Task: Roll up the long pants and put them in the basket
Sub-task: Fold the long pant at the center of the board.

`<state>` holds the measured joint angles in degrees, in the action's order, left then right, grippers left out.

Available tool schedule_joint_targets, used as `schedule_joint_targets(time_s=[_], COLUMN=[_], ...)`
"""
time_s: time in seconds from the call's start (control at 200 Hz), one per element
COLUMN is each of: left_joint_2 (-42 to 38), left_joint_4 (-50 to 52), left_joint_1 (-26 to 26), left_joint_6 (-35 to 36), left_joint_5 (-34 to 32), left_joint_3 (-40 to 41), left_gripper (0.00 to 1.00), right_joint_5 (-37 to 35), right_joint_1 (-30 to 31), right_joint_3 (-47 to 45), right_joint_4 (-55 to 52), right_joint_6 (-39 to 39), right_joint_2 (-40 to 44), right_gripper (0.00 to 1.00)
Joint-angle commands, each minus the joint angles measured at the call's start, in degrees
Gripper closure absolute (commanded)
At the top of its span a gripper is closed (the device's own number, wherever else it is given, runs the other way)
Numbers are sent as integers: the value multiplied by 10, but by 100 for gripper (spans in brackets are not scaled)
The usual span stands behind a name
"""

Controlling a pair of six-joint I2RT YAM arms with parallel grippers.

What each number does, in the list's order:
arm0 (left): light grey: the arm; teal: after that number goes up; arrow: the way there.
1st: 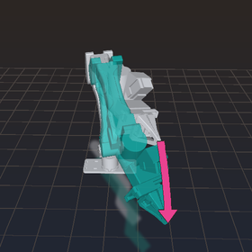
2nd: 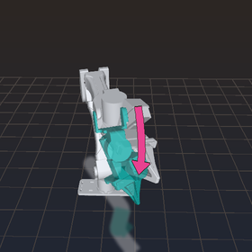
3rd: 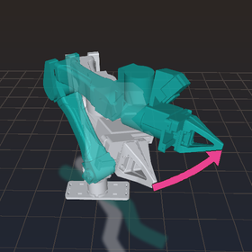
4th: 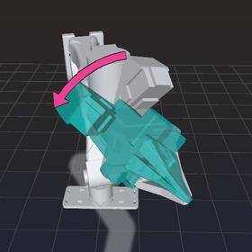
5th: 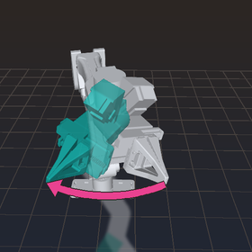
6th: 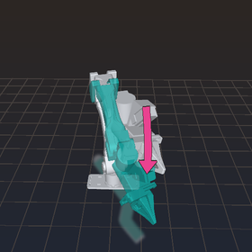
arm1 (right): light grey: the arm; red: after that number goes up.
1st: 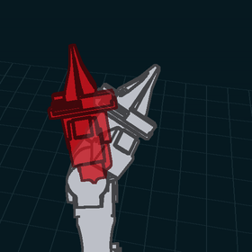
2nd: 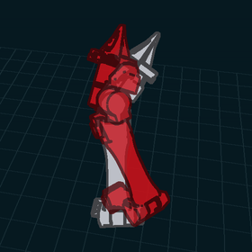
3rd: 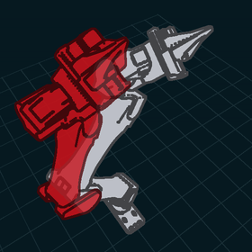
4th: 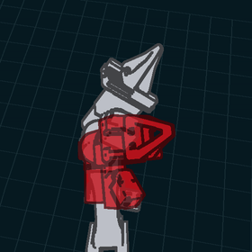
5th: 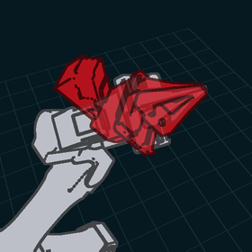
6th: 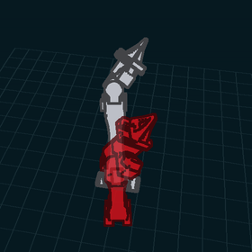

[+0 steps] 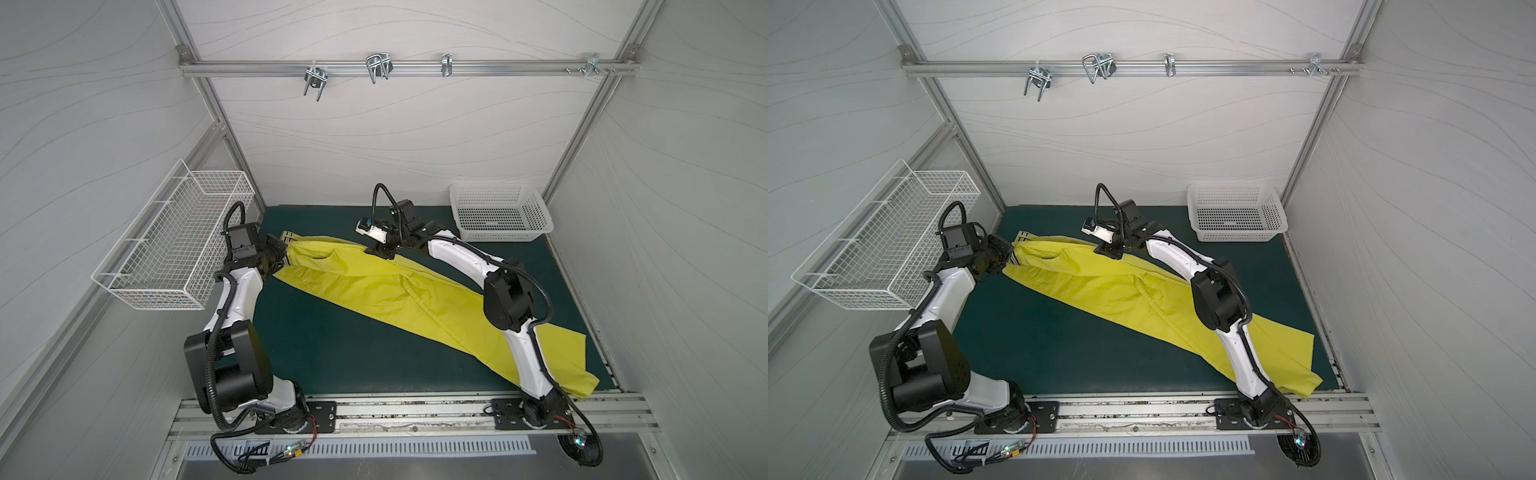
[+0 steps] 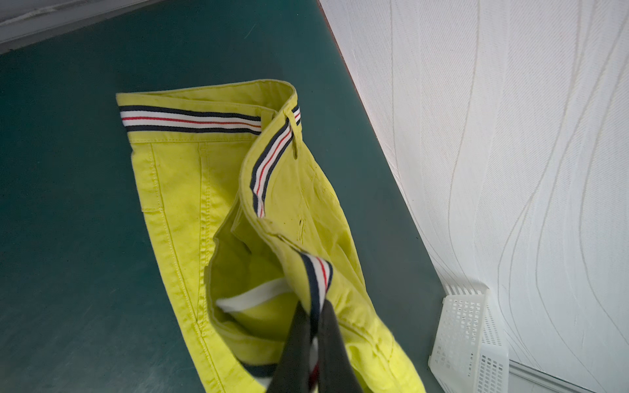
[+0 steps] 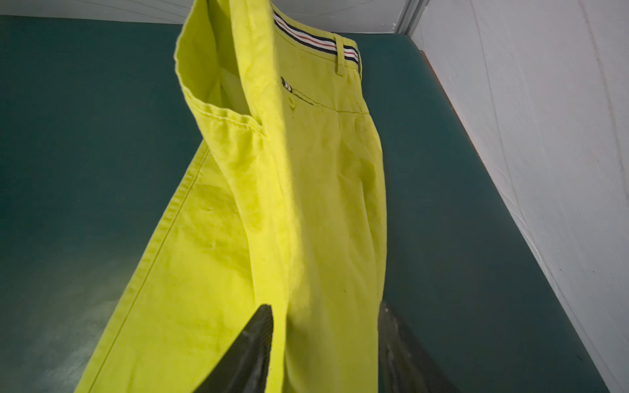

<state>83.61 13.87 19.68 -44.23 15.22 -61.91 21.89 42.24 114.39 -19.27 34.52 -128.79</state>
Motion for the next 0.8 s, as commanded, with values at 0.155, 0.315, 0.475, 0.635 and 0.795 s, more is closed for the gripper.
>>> schedule_joint_targets(time_s=[0.155, 0.315, 0.475, 0.635, 0.795], left_joint_2=[-20, -21, -19, -14, -15], left_joint_4=[-37, -37, -41, -43, -43], left_joint_1=[37, 38, 38, 38, 38], left_joint_6=[-35, -36, -39, -44, -57], left_joint_5=[-35, -31, -24, -3, 29], left_joint_3=[-15, -15, -17, -24, -39], left_gripper=[100, 100, 100, 86, 79], right_joint_5=[38, 46, 30, 33, 10], right_joint_1=[16, 21, 27, 30, 52], right_joint_3=[-1, 3, -4, -12, -49], right_joint_4=[-26, -34, -38, -44, -41], right_joint_6=[23, 16, 8, -22, -26], right_joint_2=[-6, -15, -19, -9, 27], right_gripper=[48, 72, 100, 100, 100])
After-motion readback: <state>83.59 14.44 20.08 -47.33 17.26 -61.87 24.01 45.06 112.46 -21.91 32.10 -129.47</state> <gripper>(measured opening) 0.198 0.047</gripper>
